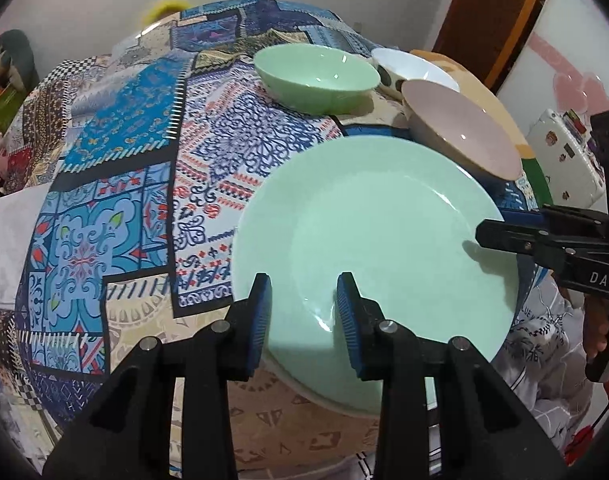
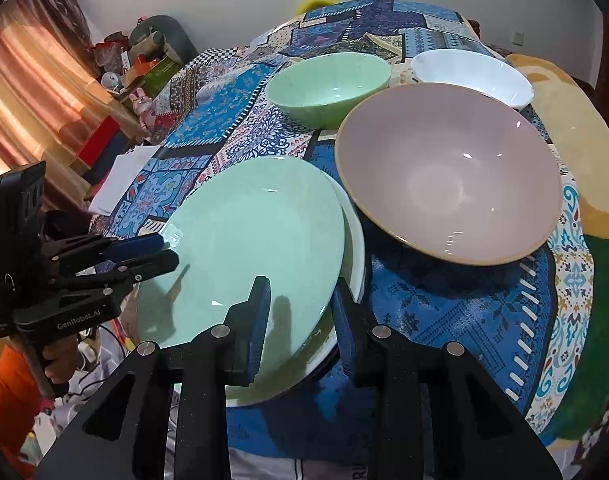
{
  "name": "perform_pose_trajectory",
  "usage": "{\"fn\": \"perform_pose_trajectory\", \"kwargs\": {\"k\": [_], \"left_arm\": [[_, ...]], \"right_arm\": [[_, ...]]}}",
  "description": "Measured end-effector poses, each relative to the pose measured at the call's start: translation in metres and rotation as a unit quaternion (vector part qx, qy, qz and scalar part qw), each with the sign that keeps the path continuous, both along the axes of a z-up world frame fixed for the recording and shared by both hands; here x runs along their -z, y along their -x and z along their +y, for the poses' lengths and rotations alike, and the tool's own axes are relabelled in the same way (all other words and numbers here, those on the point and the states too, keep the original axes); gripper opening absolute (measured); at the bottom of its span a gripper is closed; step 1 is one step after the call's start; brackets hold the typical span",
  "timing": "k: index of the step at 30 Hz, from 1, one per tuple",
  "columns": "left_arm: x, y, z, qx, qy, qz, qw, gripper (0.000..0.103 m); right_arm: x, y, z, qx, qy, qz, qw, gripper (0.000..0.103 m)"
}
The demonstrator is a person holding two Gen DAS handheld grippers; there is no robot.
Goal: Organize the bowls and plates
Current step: 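Lower the mint green plate with the left gripper onto the right gripper's stack, then open the left gripper to release the plate while the right gripper holds the stack, then grasp the rim of the pinkish-beige bowl with the left gripper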
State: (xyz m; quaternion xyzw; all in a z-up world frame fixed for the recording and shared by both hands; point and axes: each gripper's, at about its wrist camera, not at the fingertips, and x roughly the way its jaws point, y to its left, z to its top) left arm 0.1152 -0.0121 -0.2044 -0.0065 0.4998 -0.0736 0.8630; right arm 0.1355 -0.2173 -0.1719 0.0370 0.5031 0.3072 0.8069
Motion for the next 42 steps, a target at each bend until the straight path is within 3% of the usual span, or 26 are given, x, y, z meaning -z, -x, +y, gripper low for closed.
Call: {"fn": "perform_pose_trajectory", "kwargs": {"k": [11, 13, 15, 23, 31, 42], "left_arm": [[-0.026, 0.004, 0.002, -0.014, 0.020, -0.033, 0.9991, 0.035], [-0.030, 0.002, -0.002, -0.012, 0.019, -0.040, 0.9990, 0.039], [-0.035, 0.000, -0.007, -0.015, 0.015, -0.051, 0.9985, 0.050], [-0.047, -0.025, -0.034, -0.006, 0.018, -0.076, 0.9970, 0.062], [-0.040, -0.064, -0.065, 0.007, 0.027, -0.061, 0.9978, 0.068], [-0.010, -0.127, -0.095, 0.003, 0.026, -0.016, 0.9995, 0.071]], "right_arm": [[-0.015, 0.008, -0.023, 0.031, 0.009, -0.034, 0.999, 0.030], [-0.020, 0.008, -0.028, 0.040, 0.005, -0.043, 0.998, 0.030], [-0.023, 0.007, -0.035, 0.045, -0.006, -0.046, 0.998, 0.030], [-0.031, -0.007, -0.061, 0.081, -0.013, -0.073, 0.994, 0.037], [-0.030, -0.024, -0.090, 0.131, -0.026, -0.101, 0.986, 0.050], [-0.001, -0.058, -0.110, 0.160, -0.033, -0.073, 0.984, 0.050]]}}
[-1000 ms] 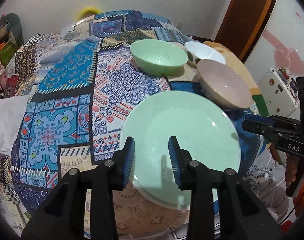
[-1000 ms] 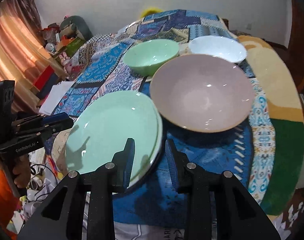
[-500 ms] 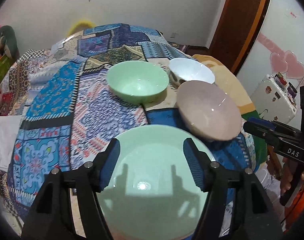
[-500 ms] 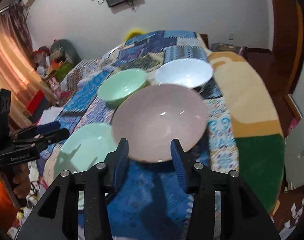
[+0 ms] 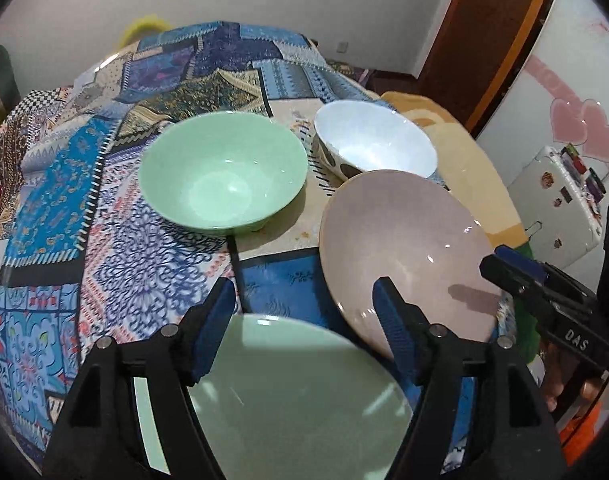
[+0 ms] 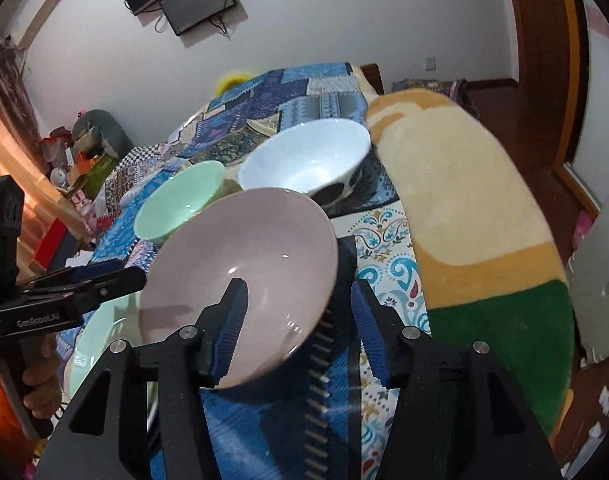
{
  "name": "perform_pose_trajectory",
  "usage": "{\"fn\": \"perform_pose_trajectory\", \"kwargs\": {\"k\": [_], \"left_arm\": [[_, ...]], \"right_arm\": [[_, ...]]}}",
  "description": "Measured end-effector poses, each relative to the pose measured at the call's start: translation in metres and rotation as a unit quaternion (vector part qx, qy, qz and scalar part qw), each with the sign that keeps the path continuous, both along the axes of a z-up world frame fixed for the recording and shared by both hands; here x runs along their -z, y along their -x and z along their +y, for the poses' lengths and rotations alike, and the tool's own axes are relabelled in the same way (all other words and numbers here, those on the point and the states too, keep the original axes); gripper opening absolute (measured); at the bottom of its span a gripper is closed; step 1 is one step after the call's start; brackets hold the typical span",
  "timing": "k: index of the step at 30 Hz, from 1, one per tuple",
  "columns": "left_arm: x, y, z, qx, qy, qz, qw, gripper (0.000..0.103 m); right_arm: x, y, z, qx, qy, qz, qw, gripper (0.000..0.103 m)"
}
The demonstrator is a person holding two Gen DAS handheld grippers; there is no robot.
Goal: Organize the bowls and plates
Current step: 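Grasp the rim of the pinkish-beige bowl with the left gripper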
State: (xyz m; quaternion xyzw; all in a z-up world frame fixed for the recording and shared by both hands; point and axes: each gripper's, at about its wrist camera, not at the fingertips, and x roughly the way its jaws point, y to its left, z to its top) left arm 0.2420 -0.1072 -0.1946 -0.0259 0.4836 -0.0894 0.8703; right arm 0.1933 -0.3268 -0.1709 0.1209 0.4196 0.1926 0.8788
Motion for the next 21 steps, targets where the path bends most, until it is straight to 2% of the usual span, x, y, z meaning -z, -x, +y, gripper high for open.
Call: {"fn": "perform_pose_trajectory", "kwargs": {"k": [4, 6, 10, 13, 18, 21], "left_arm": [[0.012, -0.013, -0.007, 0.003, 0.003, 0.019, 0.9998, 0.067], [0.016, -0.017, -0.011, 0.007, -0.002, 0.023, 0.9997, 0.060], [0.024, -0.024, -0.019, 0.014, 0.000, 0.035, 0.9993, 0.054], [0.027, -0.027, -0.023, 0.018, -0.002, 0.037, 0.9992, 0.046], [0.036, -0.032, -0.027, 0.024, 0.004, 0.047, 0.9986, 0.026], [0.043, -0.035, -0.027, 0.023, 0.014, 0.060, 0.9978, 0.019]], "right_arm": [[0.008, -0.005, 0.000, -0.002, -0.005, 0.008, 1.000, 0.050], [0.010, -0.006, 0.001, -0.005, -0.011, 0.012, 1.000, 0.050], [0.014, -0.008, 0.003, -0.020, -0.040, 0.025, 0.999, 0.050], [0.015, -0.007, 0.005, -0.022, -0.037, 0.023, 0.999, 0.046], [0.019, -0.009, 0.006, -0.018, -0.028, 0.023, 0.999, 0.039], [0.020, -0.009, 0.005, -0.018, -0.024, 0.019, 0.999, 0.031]]}}
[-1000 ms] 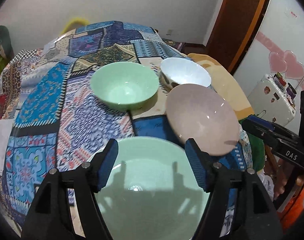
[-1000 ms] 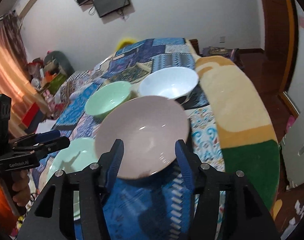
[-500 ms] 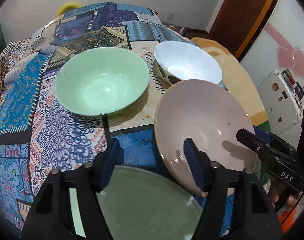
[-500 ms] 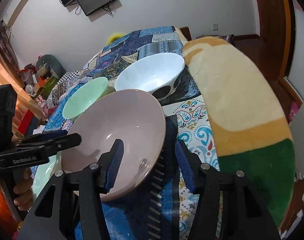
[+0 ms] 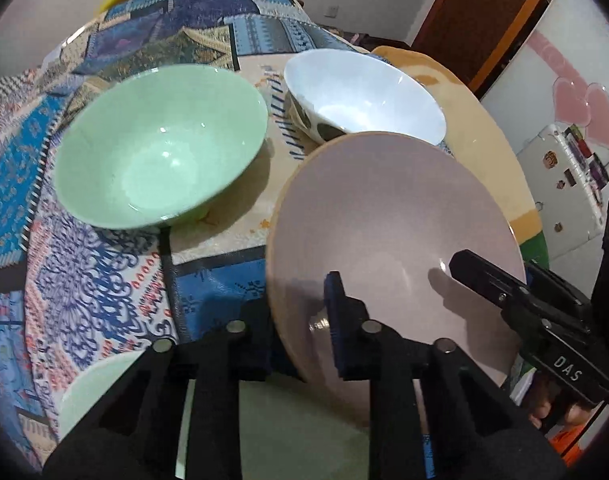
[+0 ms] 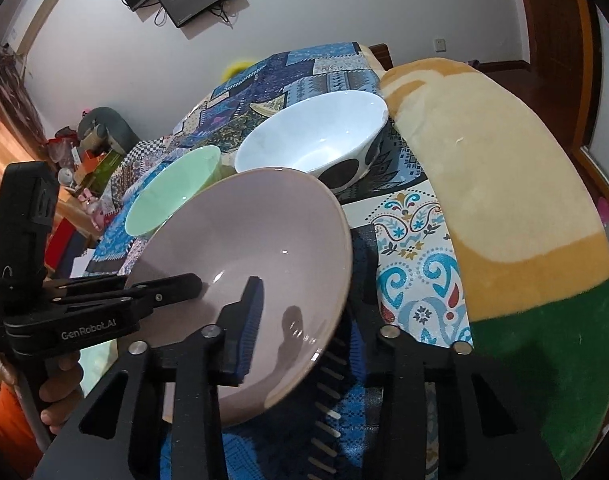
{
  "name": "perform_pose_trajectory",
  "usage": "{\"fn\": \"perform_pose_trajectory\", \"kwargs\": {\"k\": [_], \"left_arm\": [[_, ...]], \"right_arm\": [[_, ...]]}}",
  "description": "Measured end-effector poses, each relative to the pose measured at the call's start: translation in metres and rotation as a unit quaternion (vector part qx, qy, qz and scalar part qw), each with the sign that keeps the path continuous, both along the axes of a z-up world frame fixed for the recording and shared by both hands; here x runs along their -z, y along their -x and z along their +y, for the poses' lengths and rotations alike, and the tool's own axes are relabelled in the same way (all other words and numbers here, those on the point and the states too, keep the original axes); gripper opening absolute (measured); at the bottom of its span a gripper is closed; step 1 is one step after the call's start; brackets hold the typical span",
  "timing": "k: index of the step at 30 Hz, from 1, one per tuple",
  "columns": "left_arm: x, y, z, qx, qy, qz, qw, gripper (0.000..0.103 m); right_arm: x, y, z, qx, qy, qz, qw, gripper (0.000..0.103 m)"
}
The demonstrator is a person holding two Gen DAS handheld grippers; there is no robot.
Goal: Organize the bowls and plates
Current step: 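Lift the pinkish-beige bowl off the quilt with the left gripper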
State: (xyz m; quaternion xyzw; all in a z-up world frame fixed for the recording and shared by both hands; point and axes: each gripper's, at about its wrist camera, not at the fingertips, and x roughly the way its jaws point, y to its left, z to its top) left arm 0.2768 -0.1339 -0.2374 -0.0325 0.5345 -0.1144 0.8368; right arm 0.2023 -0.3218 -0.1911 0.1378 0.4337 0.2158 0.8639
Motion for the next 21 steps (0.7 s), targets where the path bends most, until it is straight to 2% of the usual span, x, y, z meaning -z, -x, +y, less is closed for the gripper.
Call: {"fn": "perform_pose_trajectory", "kwargs": {"k": [5, 16, 21], "left_arm": [[0.000, 0.002, -0.001, 0.000, -0.001, -0.004, 1.0000, 0.019], [-0.009, 0.015, -0.007, 0.005, -0.004, -0.008, 1.0000, 0.019], [-0.020, 0.024, -0.009, 0.009, -0.005, -0.027, 0.9996, 0.019]], "right_arm": [[-0.001, 0.000, -0.001, 0.005, 0.008, -0.005, 1.000, 0.025], [-0.009, 0.001, -0.005, 0.014, 0.001, -0.002, 1.000, 0.024], [-0.019, 0.008, -0.005, 0.016, 0.004, -0.014, 1.000, 0.024]]}}
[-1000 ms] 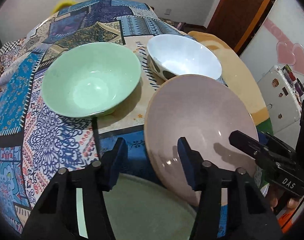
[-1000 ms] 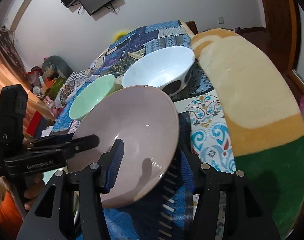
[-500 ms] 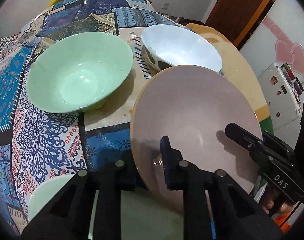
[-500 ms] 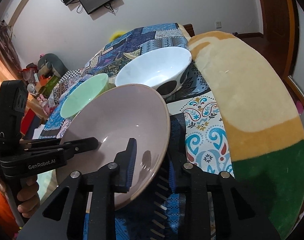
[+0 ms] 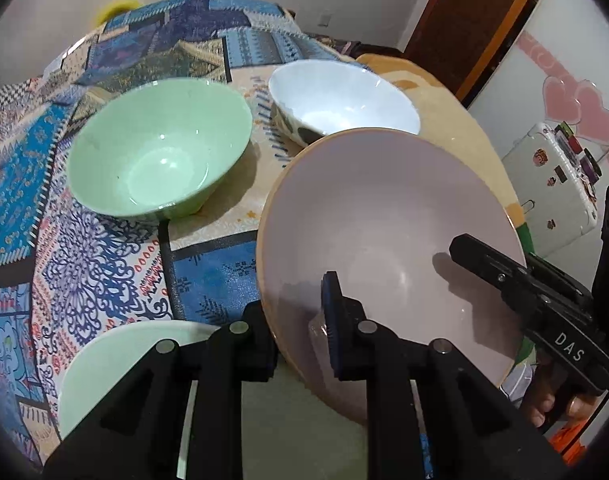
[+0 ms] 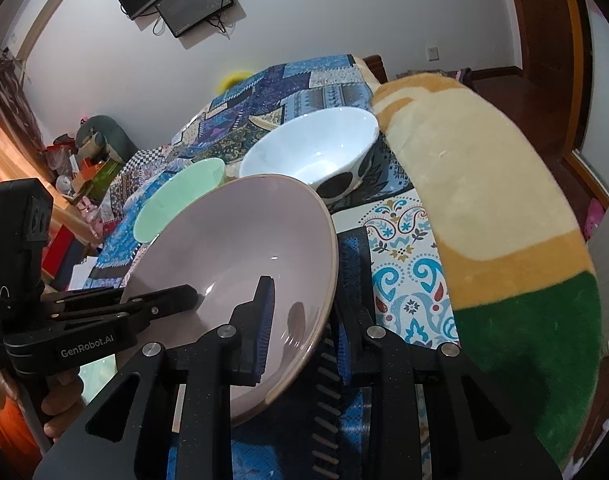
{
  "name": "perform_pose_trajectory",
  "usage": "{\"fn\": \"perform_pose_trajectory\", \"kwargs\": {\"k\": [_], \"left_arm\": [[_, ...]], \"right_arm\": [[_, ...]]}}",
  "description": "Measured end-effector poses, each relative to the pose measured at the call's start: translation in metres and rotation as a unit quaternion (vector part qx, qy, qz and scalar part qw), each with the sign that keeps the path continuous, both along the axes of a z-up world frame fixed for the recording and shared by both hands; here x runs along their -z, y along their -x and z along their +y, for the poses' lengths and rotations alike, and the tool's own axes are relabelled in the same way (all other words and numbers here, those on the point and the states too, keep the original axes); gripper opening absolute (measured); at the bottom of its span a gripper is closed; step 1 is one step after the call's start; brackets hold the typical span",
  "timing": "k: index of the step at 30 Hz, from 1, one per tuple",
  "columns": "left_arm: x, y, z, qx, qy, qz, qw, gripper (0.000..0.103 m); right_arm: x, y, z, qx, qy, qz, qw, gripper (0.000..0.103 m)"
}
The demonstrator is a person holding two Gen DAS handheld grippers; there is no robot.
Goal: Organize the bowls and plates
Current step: 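Lift the pinkish-beige bowl off the quilt with the left gripper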
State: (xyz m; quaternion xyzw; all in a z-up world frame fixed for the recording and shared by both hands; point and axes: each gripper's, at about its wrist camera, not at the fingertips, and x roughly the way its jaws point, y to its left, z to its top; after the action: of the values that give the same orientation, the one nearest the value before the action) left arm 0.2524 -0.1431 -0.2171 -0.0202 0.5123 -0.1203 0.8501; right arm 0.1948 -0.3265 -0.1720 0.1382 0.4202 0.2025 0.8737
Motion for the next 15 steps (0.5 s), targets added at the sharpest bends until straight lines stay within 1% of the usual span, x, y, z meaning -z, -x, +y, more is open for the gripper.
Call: {"fn": "perform_pose_trajectory", "kwargs": {"k": [4, 8, 15], "left_arm": [[-0.012, 0.009, 0.003, 0.003, 0.009, -0.010, 0.9999, 0.019], [-0.023, 0.018, 0.010, 0.001, 0.026, -0.009, 0.9996, 0.019], [-0.045, 0.039, 0.029, -0.010, 0.035, -0.035, 0.9988, 0.019]], "right_arm": [[-0.011, 0.003, 0.003, 0.000, 0.006, -0.014, 1.000, 0.024], [-0.023, 0.006, 0.007, -0.001, 0.006, -0.026, 1.000, 0.025], [-0.040, 0.017, 0.027, -0.019, 0.022, -0.046, 0.999, 0.024]]}}
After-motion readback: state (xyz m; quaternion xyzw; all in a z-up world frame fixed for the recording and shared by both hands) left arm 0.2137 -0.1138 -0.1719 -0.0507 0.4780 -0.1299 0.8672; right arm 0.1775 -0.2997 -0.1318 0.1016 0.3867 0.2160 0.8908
